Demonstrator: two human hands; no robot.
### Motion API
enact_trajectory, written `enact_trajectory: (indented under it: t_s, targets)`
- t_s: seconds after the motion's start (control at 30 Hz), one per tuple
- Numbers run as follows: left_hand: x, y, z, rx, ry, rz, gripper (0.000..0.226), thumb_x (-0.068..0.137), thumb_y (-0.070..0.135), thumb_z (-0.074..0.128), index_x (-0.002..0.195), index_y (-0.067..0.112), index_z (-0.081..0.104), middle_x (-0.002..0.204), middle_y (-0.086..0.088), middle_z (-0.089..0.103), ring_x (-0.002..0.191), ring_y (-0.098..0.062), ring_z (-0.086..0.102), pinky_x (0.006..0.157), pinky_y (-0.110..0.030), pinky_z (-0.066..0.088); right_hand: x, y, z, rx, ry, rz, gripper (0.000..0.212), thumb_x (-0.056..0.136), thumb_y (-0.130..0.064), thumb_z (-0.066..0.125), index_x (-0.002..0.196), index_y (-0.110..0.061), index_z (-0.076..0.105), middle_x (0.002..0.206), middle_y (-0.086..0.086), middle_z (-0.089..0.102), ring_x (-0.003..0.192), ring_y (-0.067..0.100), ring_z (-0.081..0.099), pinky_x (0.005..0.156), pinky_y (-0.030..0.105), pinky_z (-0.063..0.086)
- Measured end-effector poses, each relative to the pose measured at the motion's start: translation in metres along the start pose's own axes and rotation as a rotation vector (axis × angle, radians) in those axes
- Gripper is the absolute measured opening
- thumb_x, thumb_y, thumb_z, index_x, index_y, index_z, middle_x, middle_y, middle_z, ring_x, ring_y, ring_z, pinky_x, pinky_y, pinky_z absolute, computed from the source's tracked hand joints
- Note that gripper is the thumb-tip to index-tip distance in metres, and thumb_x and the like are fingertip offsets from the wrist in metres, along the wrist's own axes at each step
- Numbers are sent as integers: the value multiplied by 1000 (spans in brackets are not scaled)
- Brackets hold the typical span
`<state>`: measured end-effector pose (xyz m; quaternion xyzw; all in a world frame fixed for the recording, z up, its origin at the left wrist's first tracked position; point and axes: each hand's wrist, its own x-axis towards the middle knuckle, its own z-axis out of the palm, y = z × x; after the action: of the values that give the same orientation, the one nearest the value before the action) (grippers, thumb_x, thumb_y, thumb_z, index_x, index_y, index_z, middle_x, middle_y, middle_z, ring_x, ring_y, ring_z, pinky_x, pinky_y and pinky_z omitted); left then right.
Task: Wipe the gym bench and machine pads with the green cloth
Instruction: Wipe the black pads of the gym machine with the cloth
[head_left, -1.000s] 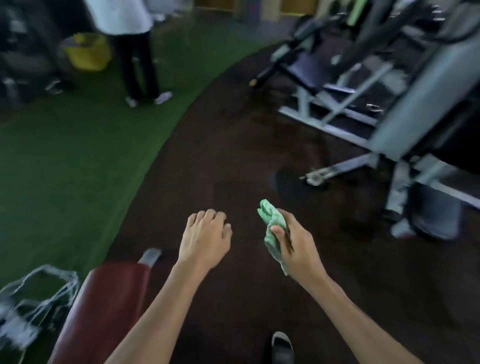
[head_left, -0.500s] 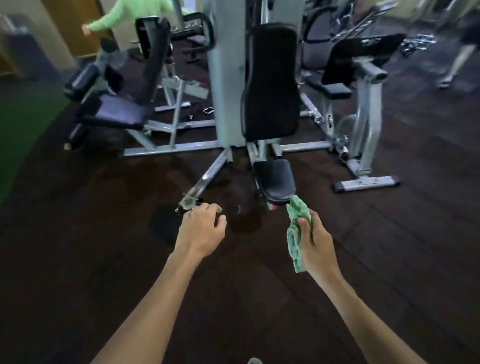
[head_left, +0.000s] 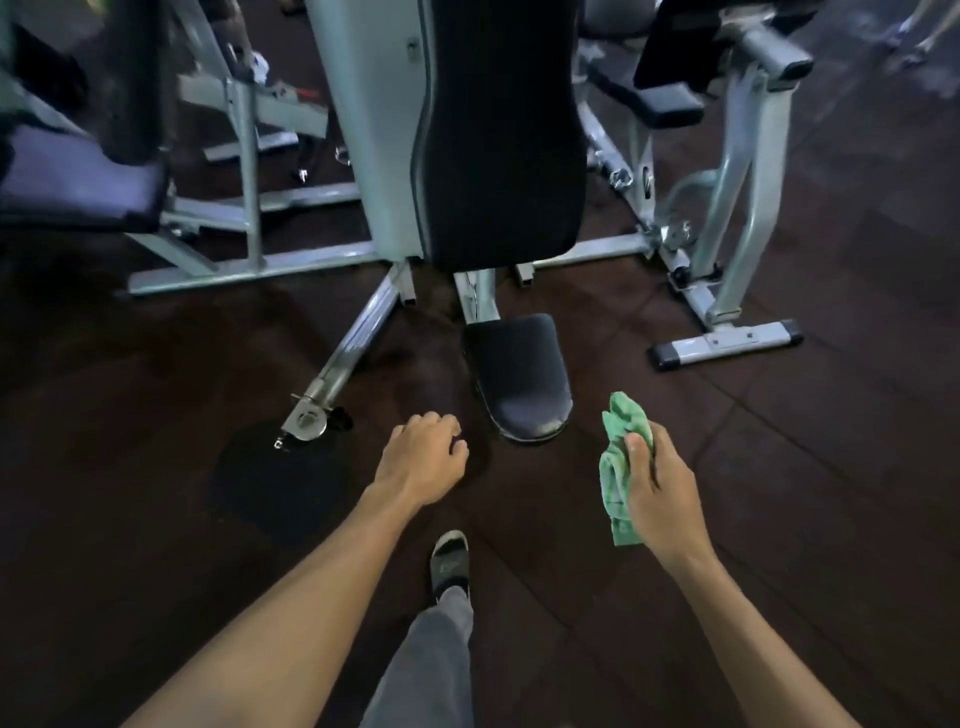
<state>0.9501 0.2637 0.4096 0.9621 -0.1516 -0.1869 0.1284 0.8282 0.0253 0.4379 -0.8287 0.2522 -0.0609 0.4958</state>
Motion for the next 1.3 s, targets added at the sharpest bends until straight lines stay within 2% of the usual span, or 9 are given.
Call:
enact_trajectory:
  t_s: [0.27, 0.37, 0.47, 0.6, 0.7, 0.83, 0.93, 1.07, 1.3]
  targets:
    - [190, -8, 59, -12, -142, -104, 38, 104, 30, 45, 135, 14, 58, 136, -9, 59, 125, -28, 54, 108, -44, 42, 198, 36, 52, -122, -166, 33, 30, 109, -23, 42, 136, -22, 55, 95, -16, 66, 87, -14, 63, 70, 3, 43]
    - [261, -5, 114, -59, -154, -119, 41, 106, 29, 41, 143, 13, 50, 144, -9, 52, 129, -28, 52, 109, -44, 42, 282, 81, 94, -188, -297, -48, 37, 109, -26, 43, 145, -27, 49, 116, -5, 68, 105, -1, 63, 89, 16, 48]
    - [323, -4, 189, -120, -153, -185, 50, 108, 28, 38, 155, 13, 34, 163, -9, 32, 142, -29, 41, 115, -45, 39, 349, 154, 158, -398, -438, -246, 51, 108, -29, 43, 156, -14, 37, 156, 7, 47, 143, 17, 40, 119, 36, 34]
    - [382, -7, 295, -185, -29, -370, 65, 111, 35, 26, 164, 12, -2, 172, -3, -15, 160, -23, 2, 125, -42, 25, 410, 268, 239, -851, -755, -462, 66, 108, -51, 12, 165, -18, 3, 174, 1, -6, 160, 17, -7, 131, 48, 8]
    - [397, -9, 348, -230, 163, -414, 67, 108, 39, 18, 164, 13, -9, 170, 1, -24, 160, -24, -8, 128, -39, 19, 456, 303, 274, -890, -643, -618, 68, 107, -51, 12, 165, -19, -2, 173, 1, -9, 160, 18, -10, 130, 48, -1]
    - [396, -14, 366, -335, 307, -375, 66, 107, 35, 20, 164, 11, -3, 173, 0, -12, 160, -23, -9, 129, -41, 20, 495, 283, 317, -883, -517, -630, 69, 105, -42, 25, 165, -15, 5, 174, 8, 2, 161, 24, 2, 130, 53, 7]
    - [396, -13, 362, -323, 296, -378, 66, 107, 32, 23, 164, 9, -2, 173, -3, -12, 160, -23, -10, 129, -42, 20, 493, 283, 293, -941, -654, -773, 70, 103, -43, 27, 165, -19, 3, 174, 3, -1, 161, 21, -1, 130, 54, 9]
    - [397, -12, 358, -326, 258, -396, 66, 107, 31, 21, 164, 7, -2, 173, -4, -14, 160, -24, -13, 129, -43, 19, 504, 288, 251, -965, -687, -640, 76, 99, -46, 32, 165, -29, -1, 174, -2, -10, 160, 19, -11, 130, 53, 1]
    - [398, -14, 362, -340, 288, -384, 69, 104, 27, 27, 163, 3, 1, 173, -9, -11, 159, -27, -13, 130, -44, 13, 523, 241, 369, -915, -556, -790, 67, 105, -48, 26, 165, -19, 13, 173, 7, 12, 161, 27, 7, 130, 53, 8]
